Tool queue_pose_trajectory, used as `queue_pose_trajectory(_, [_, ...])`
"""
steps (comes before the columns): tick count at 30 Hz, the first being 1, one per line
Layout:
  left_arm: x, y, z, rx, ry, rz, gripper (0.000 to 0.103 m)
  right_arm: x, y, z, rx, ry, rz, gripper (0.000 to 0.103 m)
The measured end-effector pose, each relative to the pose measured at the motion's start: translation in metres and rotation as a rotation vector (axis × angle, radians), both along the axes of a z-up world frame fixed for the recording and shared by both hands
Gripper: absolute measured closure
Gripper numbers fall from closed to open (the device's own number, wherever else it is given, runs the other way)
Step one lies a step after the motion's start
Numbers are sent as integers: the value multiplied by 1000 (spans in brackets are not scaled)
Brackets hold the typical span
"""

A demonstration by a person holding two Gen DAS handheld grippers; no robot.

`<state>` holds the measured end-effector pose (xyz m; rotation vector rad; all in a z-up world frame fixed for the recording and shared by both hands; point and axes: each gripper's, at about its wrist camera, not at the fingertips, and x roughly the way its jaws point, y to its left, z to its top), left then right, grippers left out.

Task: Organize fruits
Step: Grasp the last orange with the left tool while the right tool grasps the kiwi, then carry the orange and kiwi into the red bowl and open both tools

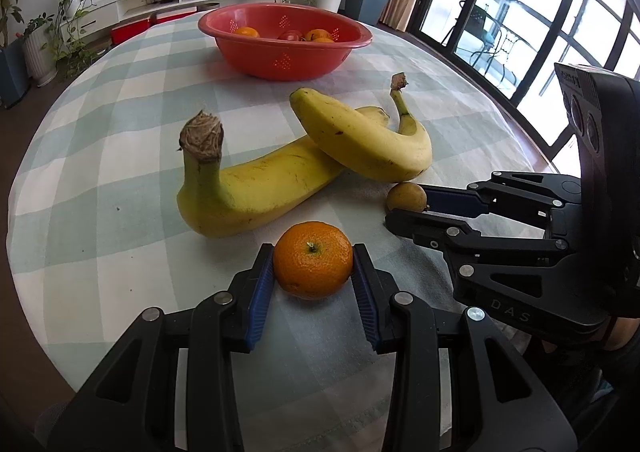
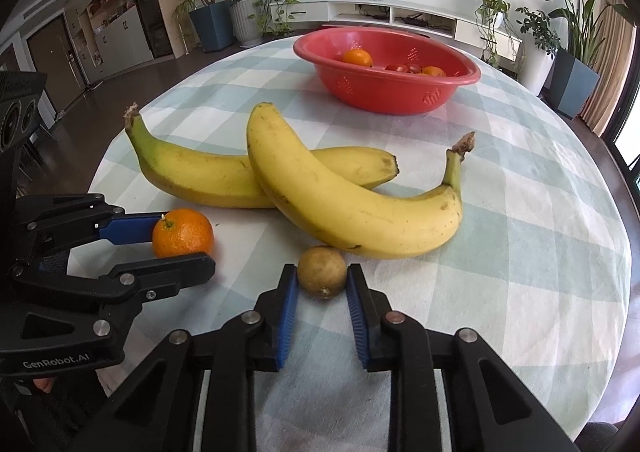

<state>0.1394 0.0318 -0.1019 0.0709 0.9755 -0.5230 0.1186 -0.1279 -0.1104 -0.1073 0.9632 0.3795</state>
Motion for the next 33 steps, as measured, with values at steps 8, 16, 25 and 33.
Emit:
queue_pose_trajectory(8, [-3, 0, 0, -1, -5, 9, 67, -10, -7, 2, 41, 19, 5, 76])
queue_pose_trajectory(16, [-7, -1, 1, -10, -6, 10, 67, -21, -17, 13, 99, 29, -2, 76])
queue_pose_trajectory(25, [-14, 4, 9, -30, -11, 15, 67, -24, -39, 29, 136, 12, -44, 76])
queue_pose_trajectory(33, [-14, 28, 42, -75, -53, 47, 67, -6, -79, 52, 144, -44, -125, 76])
